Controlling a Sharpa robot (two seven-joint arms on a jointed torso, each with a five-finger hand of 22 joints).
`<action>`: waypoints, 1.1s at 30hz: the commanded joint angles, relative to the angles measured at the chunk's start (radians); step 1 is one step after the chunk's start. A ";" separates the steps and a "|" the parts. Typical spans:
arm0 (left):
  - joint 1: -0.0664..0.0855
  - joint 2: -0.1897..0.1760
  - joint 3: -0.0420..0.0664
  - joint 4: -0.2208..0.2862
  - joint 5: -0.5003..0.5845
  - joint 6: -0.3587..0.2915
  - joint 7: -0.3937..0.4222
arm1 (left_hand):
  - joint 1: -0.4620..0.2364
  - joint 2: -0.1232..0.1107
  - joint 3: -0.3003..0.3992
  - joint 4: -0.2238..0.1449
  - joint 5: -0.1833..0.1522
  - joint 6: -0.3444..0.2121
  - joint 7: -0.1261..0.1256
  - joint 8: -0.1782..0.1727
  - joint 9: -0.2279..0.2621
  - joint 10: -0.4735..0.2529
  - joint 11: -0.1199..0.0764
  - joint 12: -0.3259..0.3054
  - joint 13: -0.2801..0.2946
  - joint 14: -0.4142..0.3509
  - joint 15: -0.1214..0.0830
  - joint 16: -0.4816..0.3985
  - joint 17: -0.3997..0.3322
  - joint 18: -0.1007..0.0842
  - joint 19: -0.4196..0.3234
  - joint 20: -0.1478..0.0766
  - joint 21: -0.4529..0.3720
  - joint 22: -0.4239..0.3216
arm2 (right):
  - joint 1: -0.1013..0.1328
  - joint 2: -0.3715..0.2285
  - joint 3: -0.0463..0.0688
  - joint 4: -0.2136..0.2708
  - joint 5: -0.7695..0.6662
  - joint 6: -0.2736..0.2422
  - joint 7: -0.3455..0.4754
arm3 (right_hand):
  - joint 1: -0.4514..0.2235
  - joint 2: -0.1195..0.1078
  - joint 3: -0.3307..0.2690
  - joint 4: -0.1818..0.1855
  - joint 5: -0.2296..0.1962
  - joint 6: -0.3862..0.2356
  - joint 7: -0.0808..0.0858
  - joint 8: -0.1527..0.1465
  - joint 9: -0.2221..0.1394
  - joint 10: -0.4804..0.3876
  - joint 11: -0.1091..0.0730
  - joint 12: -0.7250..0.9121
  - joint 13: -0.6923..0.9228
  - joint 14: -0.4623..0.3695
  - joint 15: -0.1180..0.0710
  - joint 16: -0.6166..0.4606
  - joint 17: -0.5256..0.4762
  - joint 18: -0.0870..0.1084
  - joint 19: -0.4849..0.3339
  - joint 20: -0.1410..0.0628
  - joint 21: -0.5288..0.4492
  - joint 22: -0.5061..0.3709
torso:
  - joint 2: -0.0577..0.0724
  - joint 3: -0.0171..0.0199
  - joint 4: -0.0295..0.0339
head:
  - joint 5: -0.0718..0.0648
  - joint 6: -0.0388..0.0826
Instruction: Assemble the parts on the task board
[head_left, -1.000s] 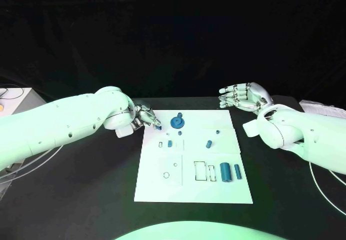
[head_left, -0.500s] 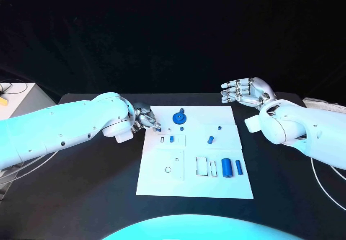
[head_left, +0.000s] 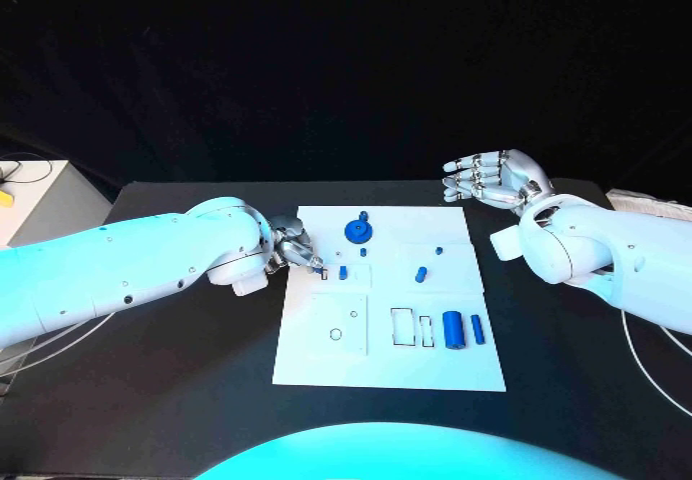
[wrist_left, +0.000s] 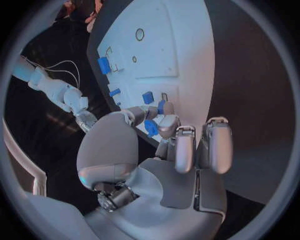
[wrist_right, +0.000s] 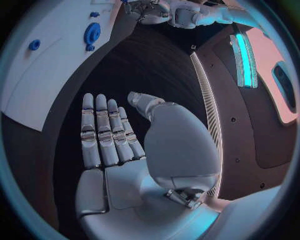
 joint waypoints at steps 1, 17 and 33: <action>-0.002 0.009 0.000 -0.004 -0.026 0.009 0.001 | 0.002 0.009 0.218 -0.219 0.004 0.012 -0.007 0.006 -0.001 0.005 0.000 0.007 0.001 0.104 -0.009 0.004 0.263 -0.014 0.003 -0.001 0.006 0.101 | -0.001 0.000 0.000 0.000 -0.008 0.012 0.008 | -0.003 0.004 0.002 -0.002 0.003 0.005 0.008 -0.003 -0.002 -0.004 0.006 -0.006 -0.001 0.003 0.005 -0.002 -0.001 0.005 0.006 0.004 -0.003 -0.001 | 0.000 0.0002 -0.0002 | 0.000 -0.006; -0.003 0.044 -0.004 -0.031 -0.056 0.053 0.002 | 0.000 0.009 0.219 -0.219 0.004 0.012 -0.008 0.006 -0.001 0.003 -0.001 0.004 -0.004 0.104 -0.009 0.004 0.263 -0.013 0.000 -0.001 0.004 0.097 | -0.002 0.002 0.000 -0.002 -0.008 0.012 0.008 | -0.003 0.004 0.002 -0.002 0.003 0.005 0.008 -0.003 -0.002 -0.004 0.006 -0.006 -0.001 0.003 0.005 -0.002 -0.001 0.005 0.006 0.004 -0.003 -0.001 | 0.000 0.0005 -0.0006 | -0.002 -0.010; -0.003 0.048 -0.007 -0.036 -0.086 0.103 -0.006 | -0.001 0.009 0.219 -0.219 0.003 0.012 -0.008 0.006 -0.002 0.003 -0.001 0.003 -0.005 0.104 -0.009 0.004 0.263 -0.013 -0.001 -0.001 0.003 0.096 | -0.002 0.002 0.000 -0.002 -0.008 0.014 0.008 | -0.003 0.004 0.002 -0.002 0.003 0.005 0.008 -0.003 -0.002 -0.004 0.006 -0.006 -0.001 0.003 0.005 -0.002 -0.001 0.005 0.006 0.004 -0.003 -0.001 | 0.000 -0.0004 0.0004 | -0.003 -0.014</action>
